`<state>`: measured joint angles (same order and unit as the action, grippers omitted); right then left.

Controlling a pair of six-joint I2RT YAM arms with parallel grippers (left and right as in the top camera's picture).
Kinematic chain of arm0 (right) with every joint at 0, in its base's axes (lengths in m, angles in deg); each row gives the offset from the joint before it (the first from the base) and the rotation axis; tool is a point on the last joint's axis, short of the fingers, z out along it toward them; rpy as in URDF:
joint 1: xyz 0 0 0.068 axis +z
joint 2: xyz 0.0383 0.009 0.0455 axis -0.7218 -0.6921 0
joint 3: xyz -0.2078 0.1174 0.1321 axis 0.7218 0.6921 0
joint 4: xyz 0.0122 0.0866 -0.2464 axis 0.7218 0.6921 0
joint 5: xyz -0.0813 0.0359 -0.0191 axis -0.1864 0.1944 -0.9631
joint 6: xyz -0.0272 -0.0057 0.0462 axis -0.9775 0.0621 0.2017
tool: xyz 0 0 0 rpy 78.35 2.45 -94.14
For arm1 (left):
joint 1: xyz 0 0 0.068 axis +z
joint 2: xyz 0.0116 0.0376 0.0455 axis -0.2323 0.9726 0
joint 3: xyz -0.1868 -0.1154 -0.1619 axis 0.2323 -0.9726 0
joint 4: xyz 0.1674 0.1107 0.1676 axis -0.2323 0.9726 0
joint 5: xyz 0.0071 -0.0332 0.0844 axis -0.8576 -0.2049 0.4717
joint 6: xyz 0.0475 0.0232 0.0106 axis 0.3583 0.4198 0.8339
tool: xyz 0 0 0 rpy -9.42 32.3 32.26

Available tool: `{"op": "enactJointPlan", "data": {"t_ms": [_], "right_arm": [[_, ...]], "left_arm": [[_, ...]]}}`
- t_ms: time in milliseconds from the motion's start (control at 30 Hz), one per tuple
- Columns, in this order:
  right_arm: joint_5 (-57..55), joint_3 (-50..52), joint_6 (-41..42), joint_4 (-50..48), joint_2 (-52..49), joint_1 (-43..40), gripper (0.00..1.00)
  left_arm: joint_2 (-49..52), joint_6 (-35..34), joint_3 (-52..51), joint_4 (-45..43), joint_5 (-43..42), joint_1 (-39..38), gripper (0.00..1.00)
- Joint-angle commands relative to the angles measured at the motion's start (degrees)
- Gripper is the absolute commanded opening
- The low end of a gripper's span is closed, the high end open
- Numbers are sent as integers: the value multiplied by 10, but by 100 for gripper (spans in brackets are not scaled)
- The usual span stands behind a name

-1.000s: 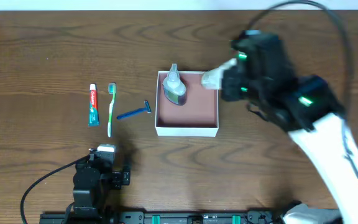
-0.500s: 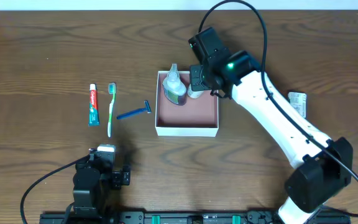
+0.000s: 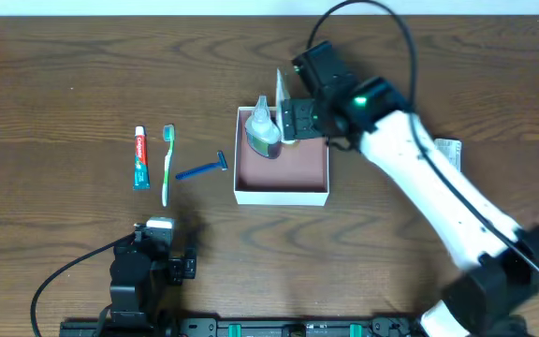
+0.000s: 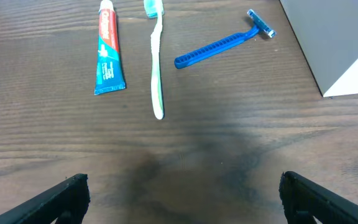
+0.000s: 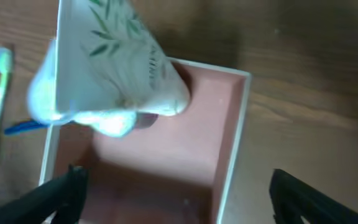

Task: Pack container
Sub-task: 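Place the lotion tube upright in the box beside the bottle, then grasp the green-white soap box with the right gripper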

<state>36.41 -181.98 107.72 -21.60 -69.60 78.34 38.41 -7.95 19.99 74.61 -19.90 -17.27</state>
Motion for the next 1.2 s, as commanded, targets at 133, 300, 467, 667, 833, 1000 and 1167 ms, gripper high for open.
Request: {"op": "enactJointPlan", "data": {"t_ms": [133, 300, 467, 667, 833, 1000, 1167], "right_arm": [[-18, -7, 0, 68, 148, -110, 95], [-45, 0, 11, 141, 153, -247, 95], [-36, 60, 13, 132, 127, -345, 99], [-37, 176, -2, 45, 75, -403, 99], [-37, 210, -56, -19, 9, -427, 99], [-27, 210, -105, -50, -64, -445, 99], [13, 210, -140, -81, -122, -445, 99]], "left_arm": [[-4, -5, -9, 2, -1, 3, 98], [-4, -5, -9, 2, -1, 3, 98], [-4, -5, -9, 2, -1, 3, 98], [-4, -5, -9, 2, -1, 3, 98], [-4, -5, -9, 2, -1, 3, 98], [-4, -5, -9, 2, -1, 3, 98], [-4, -5, -9, 2, -1, 3, 98]]}}
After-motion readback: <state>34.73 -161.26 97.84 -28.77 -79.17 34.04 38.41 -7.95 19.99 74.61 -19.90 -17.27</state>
